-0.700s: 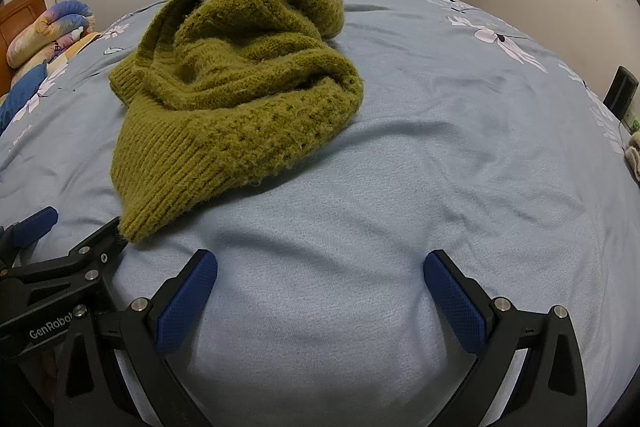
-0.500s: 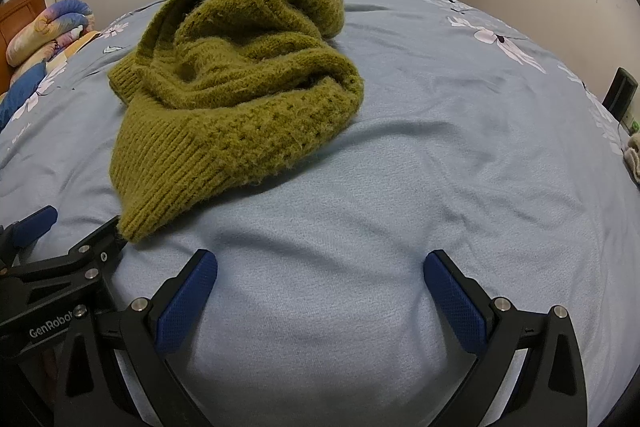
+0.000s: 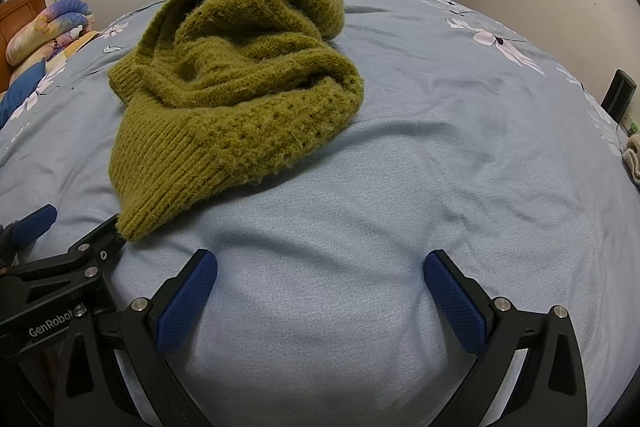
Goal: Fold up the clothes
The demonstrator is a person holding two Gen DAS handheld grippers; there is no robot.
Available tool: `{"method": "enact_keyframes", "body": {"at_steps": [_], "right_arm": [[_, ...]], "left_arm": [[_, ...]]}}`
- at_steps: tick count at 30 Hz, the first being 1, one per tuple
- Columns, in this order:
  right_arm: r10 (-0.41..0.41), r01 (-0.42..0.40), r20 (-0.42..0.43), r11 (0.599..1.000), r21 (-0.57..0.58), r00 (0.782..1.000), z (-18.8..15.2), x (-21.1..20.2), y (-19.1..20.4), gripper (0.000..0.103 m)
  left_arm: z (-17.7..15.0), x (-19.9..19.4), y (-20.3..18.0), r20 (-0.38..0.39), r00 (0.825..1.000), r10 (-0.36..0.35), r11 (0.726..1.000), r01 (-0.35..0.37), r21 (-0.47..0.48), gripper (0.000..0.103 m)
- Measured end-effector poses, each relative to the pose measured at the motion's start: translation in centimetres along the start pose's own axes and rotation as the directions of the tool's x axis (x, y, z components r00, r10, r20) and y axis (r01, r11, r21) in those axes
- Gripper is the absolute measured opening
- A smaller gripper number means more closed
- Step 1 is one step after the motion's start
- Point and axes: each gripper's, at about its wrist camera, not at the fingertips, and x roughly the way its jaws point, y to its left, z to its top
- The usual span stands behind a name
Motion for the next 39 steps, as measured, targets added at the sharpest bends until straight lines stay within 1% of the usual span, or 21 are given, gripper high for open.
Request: {"method": "enact_keyframes", "body": {"at_steps": [8, 15, 23, 39], "right_arm": [[-0.003, 0.003, -0.001, 1.000, -0.001, 1.000, -0.9, -0.8, -0.4, 0.103], [-0.007, 0.007, -0.005, 1.000, -0.004, 1.000, -0.5, -0.6, -0.2, 0.103], [-0.012, 0.012, -0.004, 1.000, -0.007, 1.000, -1.0, -1.0, -0.4, 0.103], [-0.018, 0.018, 0.000, 1.000, -0.012, 1.000, -2.2, -2.6, -2.4, 0.103]], "left_arm": [[0.0, 0.2, -0.3, 0.007, 1.000, -0.001, 1.000, 0.001, -0.005, 0.103], [-0.1, 0.2, -0.4, 0.009, 1.000, -0.006, 1.000, 0.006, -0.011, 0.103], [-0.1, 0.3, -0.3, 0.008, 1.000, -0.005, 1.000, 0.005, -0.014, 0.103], [0.4, 1.1, 0.4, 0.005, 1.000, -0.002, 0.999, 0.002, -0.035, 0.103]]}}
